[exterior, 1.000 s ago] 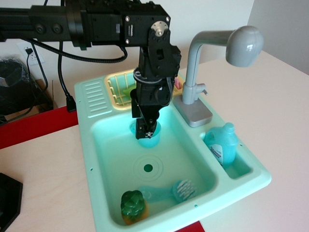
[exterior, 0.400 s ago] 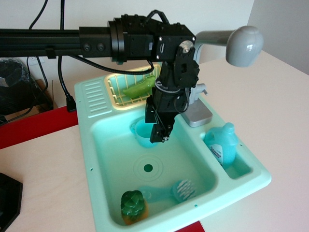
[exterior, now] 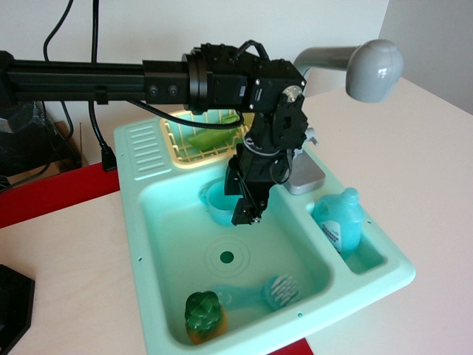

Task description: Put cup from sink to drying rack

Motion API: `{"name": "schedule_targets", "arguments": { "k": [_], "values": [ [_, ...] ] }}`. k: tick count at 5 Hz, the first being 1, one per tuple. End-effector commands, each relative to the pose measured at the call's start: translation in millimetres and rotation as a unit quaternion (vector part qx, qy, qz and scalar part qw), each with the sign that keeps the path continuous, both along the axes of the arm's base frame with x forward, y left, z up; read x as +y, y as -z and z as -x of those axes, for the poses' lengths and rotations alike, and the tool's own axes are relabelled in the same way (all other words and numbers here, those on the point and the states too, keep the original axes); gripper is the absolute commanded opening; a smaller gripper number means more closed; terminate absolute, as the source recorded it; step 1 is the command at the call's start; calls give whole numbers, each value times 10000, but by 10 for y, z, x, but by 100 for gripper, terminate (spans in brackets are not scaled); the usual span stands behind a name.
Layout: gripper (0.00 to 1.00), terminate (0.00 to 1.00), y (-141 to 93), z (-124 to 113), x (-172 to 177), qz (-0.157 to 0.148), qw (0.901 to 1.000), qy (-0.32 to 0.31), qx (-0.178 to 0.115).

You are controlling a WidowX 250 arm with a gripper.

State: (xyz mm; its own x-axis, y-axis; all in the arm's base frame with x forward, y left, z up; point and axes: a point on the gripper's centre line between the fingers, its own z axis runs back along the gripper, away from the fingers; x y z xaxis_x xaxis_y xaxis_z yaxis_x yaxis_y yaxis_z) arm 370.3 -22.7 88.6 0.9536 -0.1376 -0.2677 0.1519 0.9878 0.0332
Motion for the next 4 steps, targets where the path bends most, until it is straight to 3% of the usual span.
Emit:
{"name": "schedule_targets", "arguments": {
  "k": [1,2,4],
  "values": [
    [100,0,60,-2,-5,-65,9999,51,-148],
    [0,0,118,44,25,-61,9996,95,-256],
    [0,0,75,115,57,-5,9993,96,-368]
  ]
}}
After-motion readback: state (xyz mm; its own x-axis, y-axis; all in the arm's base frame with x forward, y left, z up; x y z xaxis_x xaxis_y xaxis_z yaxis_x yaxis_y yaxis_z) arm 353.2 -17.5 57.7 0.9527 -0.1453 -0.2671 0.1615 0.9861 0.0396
